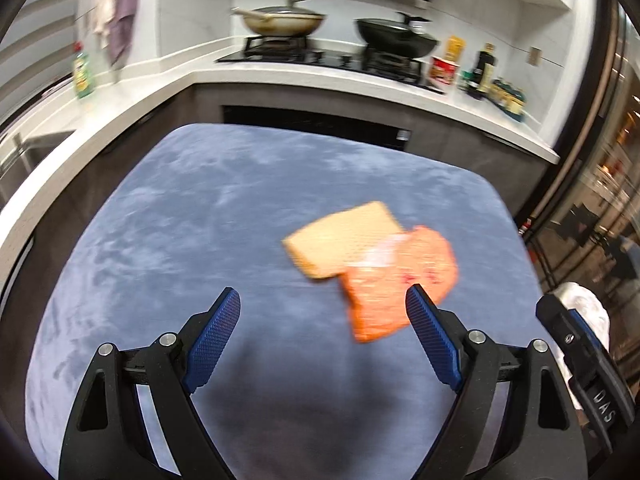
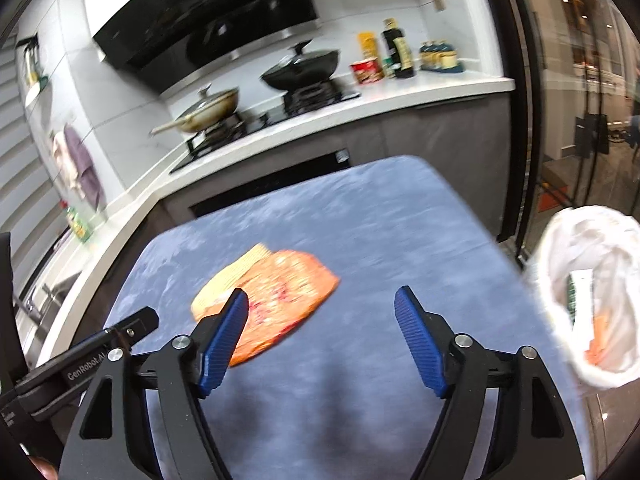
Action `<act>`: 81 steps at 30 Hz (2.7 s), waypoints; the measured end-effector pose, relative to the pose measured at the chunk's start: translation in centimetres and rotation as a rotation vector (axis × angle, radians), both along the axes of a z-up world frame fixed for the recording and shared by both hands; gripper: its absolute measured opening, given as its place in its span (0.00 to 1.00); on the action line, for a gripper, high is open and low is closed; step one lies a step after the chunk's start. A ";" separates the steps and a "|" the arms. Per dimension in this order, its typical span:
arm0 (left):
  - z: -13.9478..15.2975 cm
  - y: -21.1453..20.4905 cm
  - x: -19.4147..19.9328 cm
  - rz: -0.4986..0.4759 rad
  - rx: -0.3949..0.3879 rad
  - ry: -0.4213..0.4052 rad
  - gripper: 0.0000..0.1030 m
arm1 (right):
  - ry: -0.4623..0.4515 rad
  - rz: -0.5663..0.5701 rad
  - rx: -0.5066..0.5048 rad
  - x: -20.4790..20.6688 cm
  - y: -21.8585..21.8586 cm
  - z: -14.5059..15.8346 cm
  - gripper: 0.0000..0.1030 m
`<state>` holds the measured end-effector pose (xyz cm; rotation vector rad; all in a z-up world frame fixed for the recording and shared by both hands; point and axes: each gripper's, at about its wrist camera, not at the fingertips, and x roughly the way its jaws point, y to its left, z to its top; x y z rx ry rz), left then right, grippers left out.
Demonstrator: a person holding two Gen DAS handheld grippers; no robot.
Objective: Collect trash
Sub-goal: 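Move both grippers back to the orange bag and yellow foam net, then grasp the orange printed bag with the right gripper while the left gripper grasps the yellow foam net, then carry the orange bag and foam net over the bin and open both grippers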
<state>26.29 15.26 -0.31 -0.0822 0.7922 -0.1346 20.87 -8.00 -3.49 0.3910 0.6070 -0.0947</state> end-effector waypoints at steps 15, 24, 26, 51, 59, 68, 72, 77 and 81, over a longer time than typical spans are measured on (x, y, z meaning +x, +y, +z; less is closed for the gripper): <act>-3.5 8.7 3.2 0.129 -0.032 0.064 0.79 | 0.120 0.051 -0.096 6.8 9.9 -5.3 0.81; -4.8 9.4 4.8 0.138 -0.050 0.085 0.79 | 0.219 0.011 -0.174 9.1 10.2 -7.5 0.79; -4.9 9.0 5.2 0.125 -0.053 0.087 0.79 | 0.222 0.003 -0.137 8.8 9.0 -7.7 0.69; -8.3 -3.4 11.3 -0.090 0.016 0.126 0.69 | 0.195 -0.059 -0.014 5.2 -0.4 -6.8 0.19; -7.3 -5.0 9.1 -0.140 0.004 0.118 0.11 | 0.188 -0.068 0.004 4.4 -1.5 -6.8 0.19; -3.9 -7.0 5.0 -0.167 -0.019 0.054 0.10 | 0.138 -0.100 0.030 1.7 -3.9 -4.9 0.19; -2.5 -8.0 2.8 -0.187 -0.022 0.033 0.10 | 0.106 -0.115 0.035 0.2 -5.1 -3.6 0.19; -0.5 -10.1 0.0 -0.223 -0.033 0.007 0.10 | 0.070 -0.144 0.054 -2.0 -7.0 -2.2 0.19; 1.0 -12.7 -2.3 -0.274 -0.040 -0.015 0.10 | 0.039 -0.171 0.054 -4.4 -9.0 -0.9 0.19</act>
